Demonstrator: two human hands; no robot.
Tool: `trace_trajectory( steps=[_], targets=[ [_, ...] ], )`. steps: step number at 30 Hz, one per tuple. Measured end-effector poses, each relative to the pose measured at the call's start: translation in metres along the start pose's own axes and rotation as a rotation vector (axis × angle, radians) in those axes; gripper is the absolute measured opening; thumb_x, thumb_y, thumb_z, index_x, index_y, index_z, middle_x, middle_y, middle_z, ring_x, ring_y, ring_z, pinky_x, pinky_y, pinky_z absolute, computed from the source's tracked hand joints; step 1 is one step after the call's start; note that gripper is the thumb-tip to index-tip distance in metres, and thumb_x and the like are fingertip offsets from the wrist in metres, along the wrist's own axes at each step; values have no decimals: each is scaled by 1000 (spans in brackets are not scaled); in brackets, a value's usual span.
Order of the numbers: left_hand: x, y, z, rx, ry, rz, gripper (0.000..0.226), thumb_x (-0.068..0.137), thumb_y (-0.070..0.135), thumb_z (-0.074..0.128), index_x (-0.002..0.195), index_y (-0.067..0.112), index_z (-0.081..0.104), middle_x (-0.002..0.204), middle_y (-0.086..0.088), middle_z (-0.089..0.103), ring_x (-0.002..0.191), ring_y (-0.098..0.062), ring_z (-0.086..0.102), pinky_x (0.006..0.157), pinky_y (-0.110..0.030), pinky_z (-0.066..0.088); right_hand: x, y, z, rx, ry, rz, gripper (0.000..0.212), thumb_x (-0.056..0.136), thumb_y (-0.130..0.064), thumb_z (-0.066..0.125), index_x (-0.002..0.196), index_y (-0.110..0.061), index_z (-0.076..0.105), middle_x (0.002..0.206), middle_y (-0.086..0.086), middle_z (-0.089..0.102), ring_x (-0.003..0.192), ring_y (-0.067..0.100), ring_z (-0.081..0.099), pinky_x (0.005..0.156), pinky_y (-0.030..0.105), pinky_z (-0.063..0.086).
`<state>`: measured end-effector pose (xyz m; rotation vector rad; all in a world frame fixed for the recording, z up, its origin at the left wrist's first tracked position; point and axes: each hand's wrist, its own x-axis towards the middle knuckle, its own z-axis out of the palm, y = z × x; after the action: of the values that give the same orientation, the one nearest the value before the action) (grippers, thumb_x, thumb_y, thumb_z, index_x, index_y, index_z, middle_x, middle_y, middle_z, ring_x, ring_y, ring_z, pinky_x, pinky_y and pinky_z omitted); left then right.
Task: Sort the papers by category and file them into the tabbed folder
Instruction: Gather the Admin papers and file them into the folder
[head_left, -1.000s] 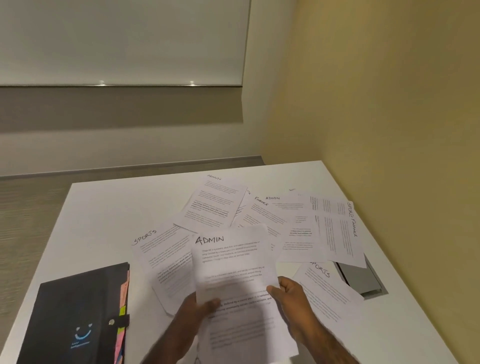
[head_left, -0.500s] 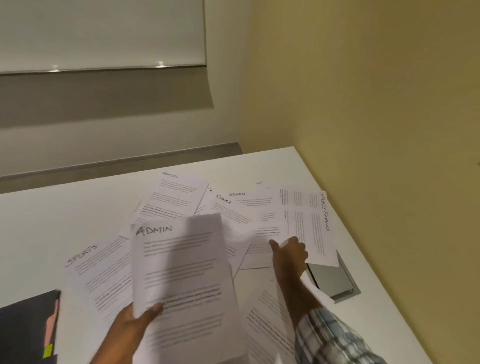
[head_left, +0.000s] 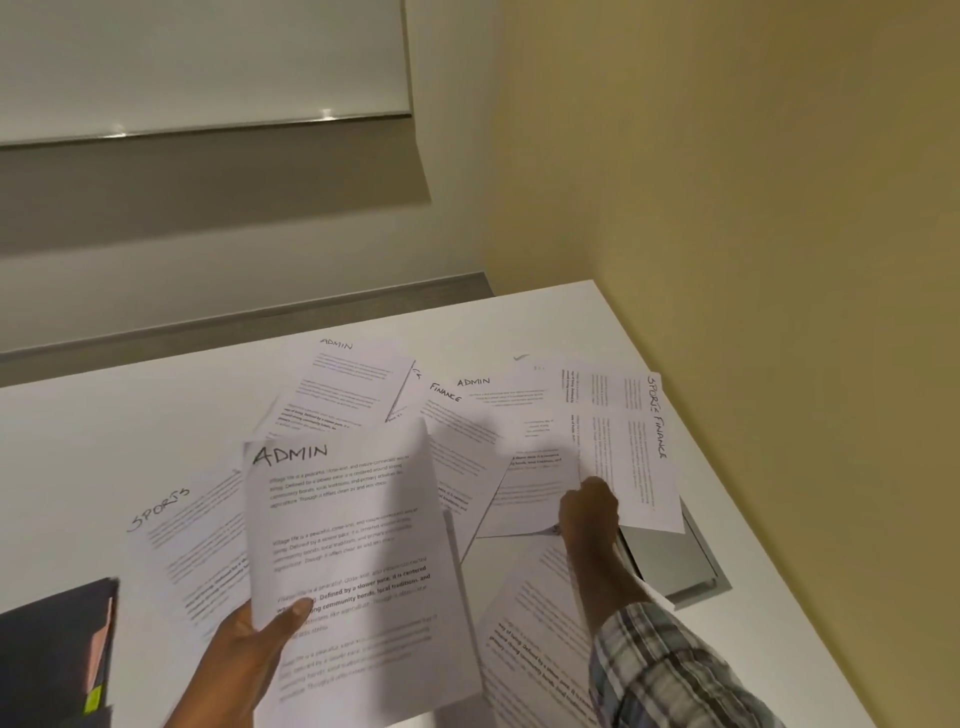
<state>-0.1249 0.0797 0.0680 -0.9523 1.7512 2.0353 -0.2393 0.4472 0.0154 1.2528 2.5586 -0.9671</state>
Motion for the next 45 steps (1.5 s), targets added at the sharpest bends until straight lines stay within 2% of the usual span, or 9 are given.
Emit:
trace_trajectory(
  steps=[3, 7, 10, 14, 28, 32, 35, 40, 45],
  targets=[
    [0, 0, -1, 21, -14, 30, 24, 92, -3, 64, 115, 2, 68, 98, -14, 79, 91, -34, 74, 84, -43, 59, -15, 4, -29, 229, 98, -9, 13, 97, -9, 50, 94, -5, 62, 101, 15, 72, 80, 25, 68, 62, 33, 56],
    [-3, 7, -2, 41, -60, 48, 22, 93, 1, 65, 114, 4, 70, 103, -19, 78, 88, -35, 76, 82, -42, 58, -45, 16, -86, 511, 198, 41, 14, 95, -3, 59, 106, 3, 66, 104, 17, 70, 74, 25, 63, 54, 23, 44],
    [-10, 15, -2, 50, -105, 73, 24, 96, 4, 63, 119, 10, 69, 108, -14, 78, 97, -31, 76, 84, -39, 57, -70, 31, -119, 874, 104, 127, 18, 94, -2, 63, 112, 0, 65, 96, 19, 69, 47, 18, 68, 43, 21, 53],
    [-16, 24, -4, 108, -147, 110, 29, 97, 12, 64, 126, 18, 67, 112, -7, 78, 106, -30, 74, 102, -51, 52, -109, 41, -140, 1034, -1, 102, 9, 96, -6, 67, 104, -7, 65, 104, 21, 70, 50, 20, 69, 48, 23, 58],
    [-43, 52, -1, 57, -331, 253, 39, 99, 47, 58, 128, 22, 66, 118, -11, 73, 105, -36, 71, 94, -53, 53, -230, 0, -74, 762, -301, -173, 9, 97, -5, 63, 94, -6, 71, 77, 9, 75, 75, 28, 76, 66, 44, 64],
    [-45, 59, -5, 75, -348, 293, 28, 98, 19, 63, 125, 18, 67, 120, -9, 75, 110, -31, 72, 97, -52, 55, -236, -4, -71, 587, -301, -291, 9, 94, -13, 69, 88, -17, 74, 78, 8, 75, 75, 25, 71, 68, 41, 58],
    [-46, 58, -10, 83, -396, 289, 27, 98, 12, 62, 124, 15, 68, 121, -12, 74, 113, -35, 70, 98, -54, 55, -223, -11, -72, 563, -363, -241, 13, 92, -31, 72, 104, -26, 70, 97, 3, 72, 87, 18, 66, 70, 33, 51],
    [-51, 58, -3, 96, -533, 166, 27, 96, 17, 66, 120, 5, 68, 117, -19, 74, 106, -41, 72, 91, -54, 58, -193, -27, -72, 700, -793, -100, 43, 94, -28, 71, 134, -25, 58, 130, -3, 70, 125, 15, 62, 112, 39, 40],
    [-25, 53, 20, 352, -395, 154, 21, 98, 30, 65, 114, 17, 72, 104, -2, 80, 92, -24, 78, 90, -51, 61, -181, -31, -54, 695, -687, -113, 35, 97, -10, 64, 131, -18, 65, 120, 4, 76, 110, 26, 72, 102, 47, 52]
  ],
)
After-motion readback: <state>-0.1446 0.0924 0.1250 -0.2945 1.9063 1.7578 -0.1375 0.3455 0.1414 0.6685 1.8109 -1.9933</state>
